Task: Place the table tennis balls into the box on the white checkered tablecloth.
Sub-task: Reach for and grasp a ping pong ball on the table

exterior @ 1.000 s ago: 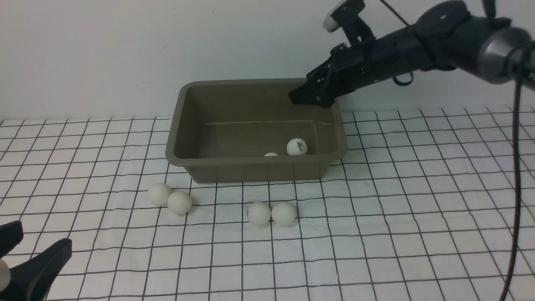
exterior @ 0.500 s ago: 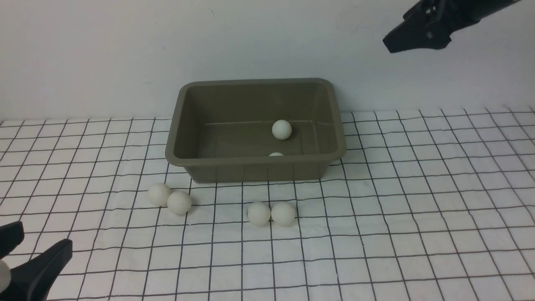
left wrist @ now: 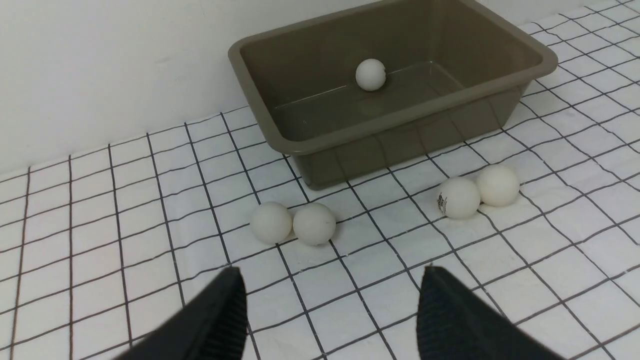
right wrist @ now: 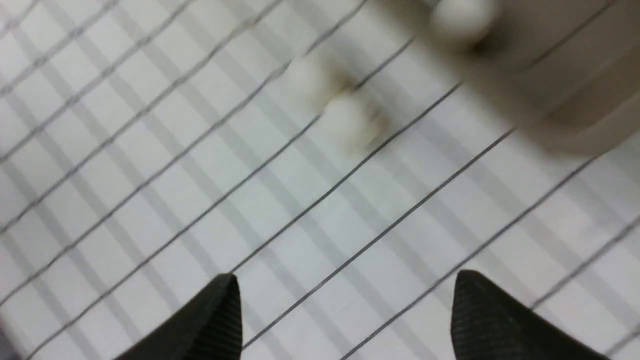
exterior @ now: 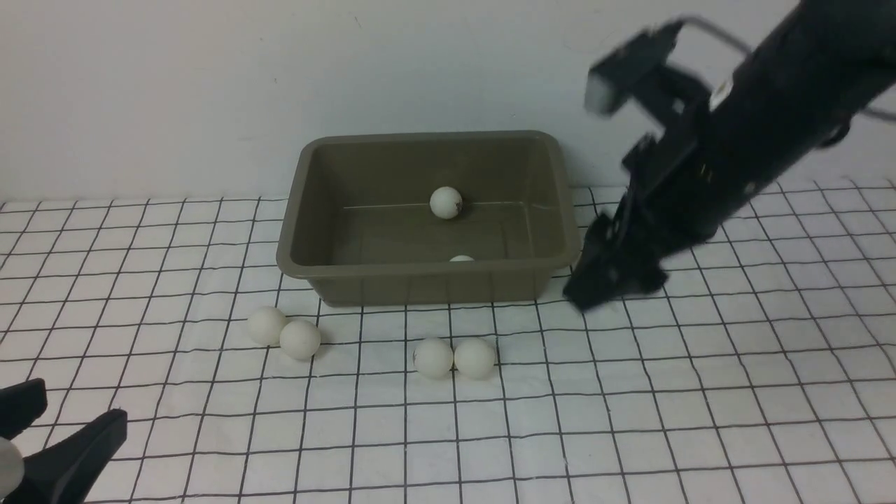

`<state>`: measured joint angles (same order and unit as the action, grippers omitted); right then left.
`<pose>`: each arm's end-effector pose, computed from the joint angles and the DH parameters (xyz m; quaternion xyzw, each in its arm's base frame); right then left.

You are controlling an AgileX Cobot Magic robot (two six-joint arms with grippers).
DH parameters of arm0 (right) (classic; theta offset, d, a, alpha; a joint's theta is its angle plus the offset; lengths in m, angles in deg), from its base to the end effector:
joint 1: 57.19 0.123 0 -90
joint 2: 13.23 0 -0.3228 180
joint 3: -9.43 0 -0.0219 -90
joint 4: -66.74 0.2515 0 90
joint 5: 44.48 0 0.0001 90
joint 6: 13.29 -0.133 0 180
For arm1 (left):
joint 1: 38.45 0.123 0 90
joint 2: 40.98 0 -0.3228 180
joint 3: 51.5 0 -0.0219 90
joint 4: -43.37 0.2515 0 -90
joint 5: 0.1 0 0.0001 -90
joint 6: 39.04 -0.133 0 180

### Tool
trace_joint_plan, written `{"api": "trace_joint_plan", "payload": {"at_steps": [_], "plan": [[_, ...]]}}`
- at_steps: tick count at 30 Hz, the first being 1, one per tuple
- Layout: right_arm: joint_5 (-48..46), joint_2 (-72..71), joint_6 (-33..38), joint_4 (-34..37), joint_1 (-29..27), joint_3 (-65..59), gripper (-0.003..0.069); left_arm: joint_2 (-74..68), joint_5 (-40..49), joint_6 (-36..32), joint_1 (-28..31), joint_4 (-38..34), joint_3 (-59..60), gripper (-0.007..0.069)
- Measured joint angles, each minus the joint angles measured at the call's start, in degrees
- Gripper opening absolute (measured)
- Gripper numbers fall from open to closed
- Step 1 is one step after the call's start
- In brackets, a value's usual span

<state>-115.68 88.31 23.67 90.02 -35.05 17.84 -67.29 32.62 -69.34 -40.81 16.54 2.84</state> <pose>0.3085 0.1792 0.3296 -0.4451 0.8630 0.1792 0.1579 0.0746 -0.0356 0.2833 0.1381 0.8066 -0.0768 0.5696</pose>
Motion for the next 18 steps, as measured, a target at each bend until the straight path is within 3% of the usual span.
{"api": "trace_joint_plan", "payload": {"at_steps": [3,7,12,18], "plan": [[4.04,-1.44,-1.56,-0.01,4.13,-9.01,0.0504,0.00,0.08,0.00,0.00,-0.26,0.00,0.0415],[23.01,-1.90,-2.67,0.77,10.83,-20.27,0.0504,0.00,1.12,0.00,0.00,-0.45,0.00,0.0415],[34.10,0.87,-2.74,1.38,15.29,-22.36,0.0498,0.00,3.32,0.00,0.00,-0.58,0.00,0.0415],[41.29,6.33,-1.53,0.06,15.76,-22.36,0.0460,0.00,3.40,0.00,0.00,-0.62,0.00,0.0415]]}}
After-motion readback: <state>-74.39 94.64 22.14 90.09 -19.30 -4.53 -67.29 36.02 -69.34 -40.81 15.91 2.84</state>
